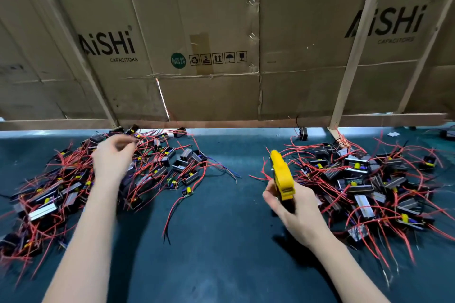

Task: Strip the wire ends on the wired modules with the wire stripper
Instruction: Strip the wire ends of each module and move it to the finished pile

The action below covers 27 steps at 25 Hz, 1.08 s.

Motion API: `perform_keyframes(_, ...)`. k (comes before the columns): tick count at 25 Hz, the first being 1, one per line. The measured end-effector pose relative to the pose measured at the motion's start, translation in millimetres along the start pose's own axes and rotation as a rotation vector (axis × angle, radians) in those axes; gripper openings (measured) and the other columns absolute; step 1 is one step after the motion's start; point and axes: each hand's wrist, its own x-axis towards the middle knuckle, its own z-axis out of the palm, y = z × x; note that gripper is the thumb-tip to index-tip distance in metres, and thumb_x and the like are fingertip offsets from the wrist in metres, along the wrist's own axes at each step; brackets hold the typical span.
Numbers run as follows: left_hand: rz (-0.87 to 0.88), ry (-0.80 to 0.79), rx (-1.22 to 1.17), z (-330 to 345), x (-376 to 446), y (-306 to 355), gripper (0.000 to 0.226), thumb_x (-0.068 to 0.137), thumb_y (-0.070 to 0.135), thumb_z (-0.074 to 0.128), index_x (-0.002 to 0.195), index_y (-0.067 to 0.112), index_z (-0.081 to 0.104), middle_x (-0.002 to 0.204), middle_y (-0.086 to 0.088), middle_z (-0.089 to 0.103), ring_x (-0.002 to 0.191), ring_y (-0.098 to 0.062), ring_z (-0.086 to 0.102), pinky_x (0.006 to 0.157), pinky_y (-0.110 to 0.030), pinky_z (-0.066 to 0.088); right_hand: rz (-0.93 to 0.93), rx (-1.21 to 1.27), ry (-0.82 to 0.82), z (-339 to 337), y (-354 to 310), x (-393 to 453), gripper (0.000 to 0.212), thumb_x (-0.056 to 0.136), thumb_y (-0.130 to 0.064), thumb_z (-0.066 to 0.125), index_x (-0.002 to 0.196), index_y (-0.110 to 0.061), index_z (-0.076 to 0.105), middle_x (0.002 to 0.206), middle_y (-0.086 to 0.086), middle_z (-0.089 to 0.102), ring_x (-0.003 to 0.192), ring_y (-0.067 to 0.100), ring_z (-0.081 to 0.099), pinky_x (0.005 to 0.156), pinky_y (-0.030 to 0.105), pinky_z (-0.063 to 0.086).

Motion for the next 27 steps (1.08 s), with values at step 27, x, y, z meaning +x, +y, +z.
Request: perform_keyframes(27, -0.062, -0.135, 0.549, 112.5, 42.9, -20.6, 0.027, 0.080, 0.029, 0.074, 0.104, 0.016, 0.069, 0.086, -0.007, 0.068, 0.097, -0.031, 0.064, 0.086, -0.036, 0.043, 0.125, -0.236, 0.245, 5.0, 7.2, 9.0, 0.040, 0.083, -0.061, 0.050, 0.071, -0.024, 0.057, 0.061, -0.008, 0.063, 0.062, 0.022, 0.061, 0.075, 0.046, 0.048)
